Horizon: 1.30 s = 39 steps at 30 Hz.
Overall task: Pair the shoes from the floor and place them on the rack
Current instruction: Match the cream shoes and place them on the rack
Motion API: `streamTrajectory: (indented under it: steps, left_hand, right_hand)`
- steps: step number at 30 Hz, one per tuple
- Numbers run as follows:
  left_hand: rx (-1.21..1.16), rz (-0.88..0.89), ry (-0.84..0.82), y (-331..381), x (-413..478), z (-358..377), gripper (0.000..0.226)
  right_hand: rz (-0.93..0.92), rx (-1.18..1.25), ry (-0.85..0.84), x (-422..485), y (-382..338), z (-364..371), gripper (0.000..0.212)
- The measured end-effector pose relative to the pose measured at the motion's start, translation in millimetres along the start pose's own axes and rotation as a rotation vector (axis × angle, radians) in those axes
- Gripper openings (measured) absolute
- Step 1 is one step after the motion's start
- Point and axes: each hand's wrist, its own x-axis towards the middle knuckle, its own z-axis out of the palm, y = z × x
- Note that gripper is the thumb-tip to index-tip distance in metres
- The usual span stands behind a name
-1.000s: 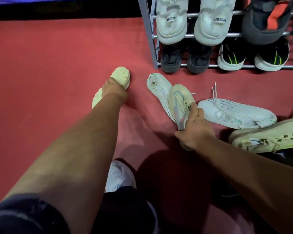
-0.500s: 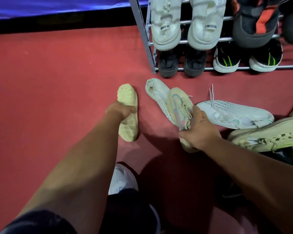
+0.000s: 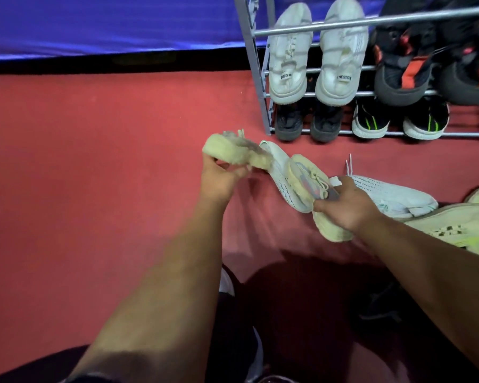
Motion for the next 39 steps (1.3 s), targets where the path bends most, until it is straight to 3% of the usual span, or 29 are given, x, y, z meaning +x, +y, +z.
streamTrajectory:
  steps: [9,13,17,21,24,26,31,35,39]
  left_hand:
    - [0.201,-0.358,-0.324,-112,-104,-25,0.101]
    - [0.175,-0.447,-0.21,-125,-105,-22,0.084]
    - [0.266,-0.391,-0.194,-122,-82,-6,0.068]
    - [0.578,-0.338,-0.168,-122,-68,24,0.09]
    - [0.812,-0.342,-0.145,-127,-71,48,0.112]
    - [0.849,-0.342,-0.084,-131,-73,57,0.109]
    - [0.884,-0.326,-0.038,-136,-73,61,0.097]
    - [0.928,-0.349,-0.1,-130,-71,60,0.094]
    - [0.781,-0.479,-0.193,-110,-66,53,0.088]
  right_hand:
    - [0.023,-0.023,0.075,-12,11,-3,0.092]
    - [-0.063,-0.084,0.087,-19,13,12,0.08]
    - [-0.113,-0.135,0.094,-24,10,27,0.077]
    - [-0.171,-0.164,0.075,-24,9,38,0.088]
    - [-0.142,-0.232,0.04,-23,17,42,0.082]
    - [-0.135,-0.309,0.039,-24,25,43,0.084]
    - [-0.069,-0.491,-0.019,-24,30,51,0.111]
    - [-0.077,-0.443,-0.086,-12,26,47,0.076]
    - [-0.096,-0.436,-0.115,-8,17,22,0.07]
